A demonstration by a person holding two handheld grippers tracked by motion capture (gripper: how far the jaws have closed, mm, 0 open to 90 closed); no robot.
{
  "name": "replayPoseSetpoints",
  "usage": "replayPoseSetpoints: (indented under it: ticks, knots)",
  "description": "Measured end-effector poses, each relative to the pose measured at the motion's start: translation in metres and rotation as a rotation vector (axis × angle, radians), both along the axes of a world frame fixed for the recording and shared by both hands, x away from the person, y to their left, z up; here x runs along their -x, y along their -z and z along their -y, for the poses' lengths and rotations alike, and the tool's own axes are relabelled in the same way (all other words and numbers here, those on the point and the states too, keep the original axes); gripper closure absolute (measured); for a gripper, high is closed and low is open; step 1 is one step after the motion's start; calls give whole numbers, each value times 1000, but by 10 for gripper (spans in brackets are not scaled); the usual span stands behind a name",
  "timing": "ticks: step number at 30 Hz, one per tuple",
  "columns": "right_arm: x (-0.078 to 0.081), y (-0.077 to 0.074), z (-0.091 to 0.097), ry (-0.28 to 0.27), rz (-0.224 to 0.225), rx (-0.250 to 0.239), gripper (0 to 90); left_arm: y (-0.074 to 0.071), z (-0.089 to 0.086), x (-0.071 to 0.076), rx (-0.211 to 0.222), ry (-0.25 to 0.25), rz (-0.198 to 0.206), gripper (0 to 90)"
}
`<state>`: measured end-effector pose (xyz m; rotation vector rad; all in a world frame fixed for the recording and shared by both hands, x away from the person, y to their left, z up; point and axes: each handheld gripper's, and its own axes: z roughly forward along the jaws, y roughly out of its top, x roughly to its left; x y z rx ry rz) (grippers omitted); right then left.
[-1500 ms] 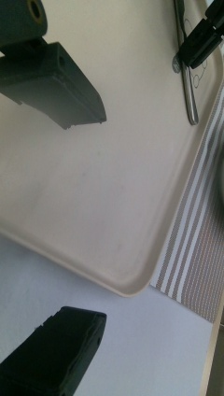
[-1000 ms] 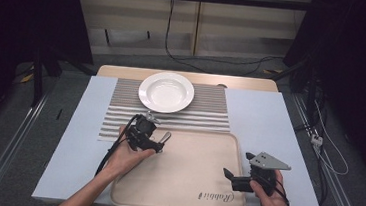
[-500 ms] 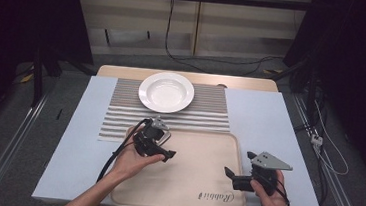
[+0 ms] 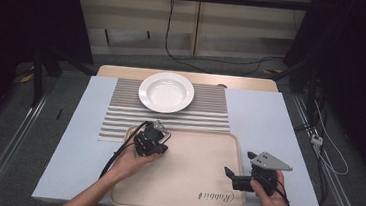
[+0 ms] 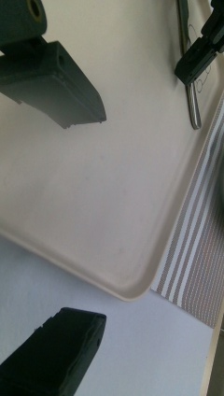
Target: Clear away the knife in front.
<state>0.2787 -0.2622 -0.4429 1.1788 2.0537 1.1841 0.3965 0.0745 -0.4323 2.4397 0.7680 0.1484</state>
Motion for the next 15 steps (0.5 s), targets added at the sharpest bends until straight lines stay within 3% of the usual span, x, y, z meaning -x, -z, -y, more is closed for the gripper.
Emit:
replayPoseSetpoints:
  ticks: [5,10,15]
  knots:
    - [0,0,0,-2,-2,2,46,0,-4,-3,-4,-40,-3,900]
    - [1,0,0,-2,-3,2,46,0,-9,-6,-1,-40,-13,900]
    - [1,0,0,-5,-4,0,46,-1,-11,-7,-21,-38,1,900]
